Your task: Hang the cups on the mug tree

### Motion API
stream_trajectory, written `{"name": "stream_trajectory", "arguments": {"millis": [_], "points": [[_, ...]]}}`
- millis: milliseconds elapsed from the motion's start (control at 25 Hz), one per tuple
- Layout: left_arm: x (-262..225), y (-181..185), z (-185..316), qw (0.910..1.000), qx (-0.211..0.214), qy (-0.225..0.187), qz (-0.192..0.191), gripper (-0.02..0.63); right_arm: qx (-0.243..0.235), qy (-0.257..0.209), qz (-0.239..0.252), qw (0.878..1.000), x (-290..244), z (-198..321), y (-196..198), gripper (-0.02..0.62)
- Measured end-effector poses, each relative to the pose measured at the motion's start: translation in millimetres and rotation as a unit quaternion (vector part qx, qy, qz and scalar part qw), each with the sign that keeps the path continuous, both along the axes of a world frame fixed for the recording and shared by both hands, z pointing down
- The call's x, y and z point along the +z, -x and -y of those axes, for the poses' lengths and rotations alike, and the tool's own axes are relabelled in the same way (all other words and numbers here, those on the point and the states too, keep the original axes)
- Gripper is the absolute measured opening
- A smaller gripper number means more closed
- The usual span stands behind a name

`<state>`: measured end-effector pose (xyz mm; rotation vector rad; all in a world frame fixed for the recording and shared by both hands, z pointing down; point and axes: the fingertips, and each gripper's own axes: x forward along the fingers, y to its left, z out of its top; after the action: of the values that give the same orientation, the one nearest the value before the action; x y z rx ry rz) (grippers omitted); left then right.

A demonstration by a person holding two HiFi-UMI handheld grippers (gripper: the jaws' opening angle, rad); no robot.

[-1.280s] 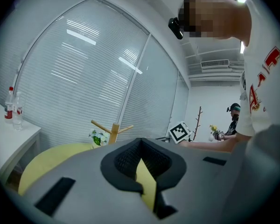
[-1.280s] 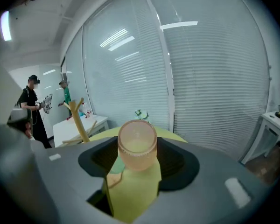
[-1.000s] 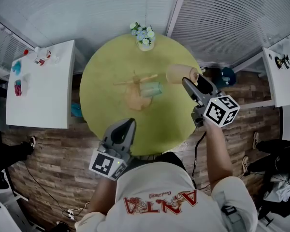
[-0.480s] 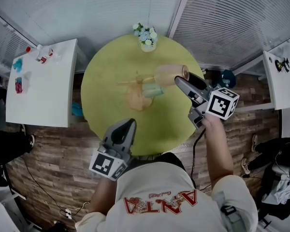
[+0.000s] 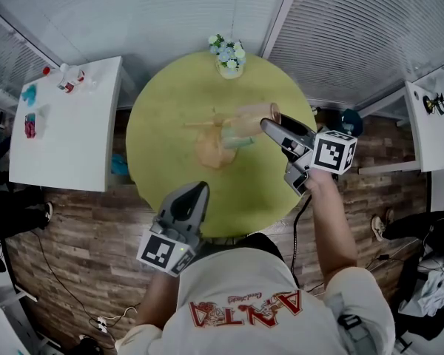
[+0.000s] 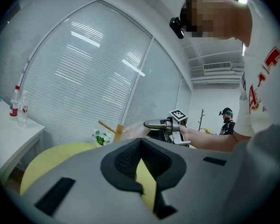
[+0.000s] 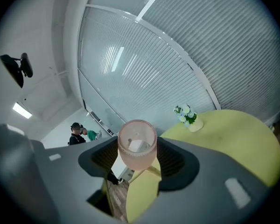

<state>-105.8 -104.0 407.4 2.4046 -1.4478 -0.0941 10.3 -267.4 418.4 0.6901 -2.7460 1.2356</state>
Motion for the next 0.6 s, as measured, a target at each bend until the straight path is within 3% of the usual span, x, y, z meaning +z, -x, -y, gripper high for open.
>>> {"name": "stream_trajectory", "arguments": {"millis": [320, 600], "points": [[3, 5, -2, 1.0000, -0.003, 0.002, 0.002, 0.009, -0.011, 0.049, 0.038, 0.998, 14, 0, 10, 0.255], [3, 7, -2, 1.0000, -0.005, 0.003, 0.003, 0.009, -0.023, 0.048, 0.042, 0.998, 16, -1, 20, 0.255]]}}
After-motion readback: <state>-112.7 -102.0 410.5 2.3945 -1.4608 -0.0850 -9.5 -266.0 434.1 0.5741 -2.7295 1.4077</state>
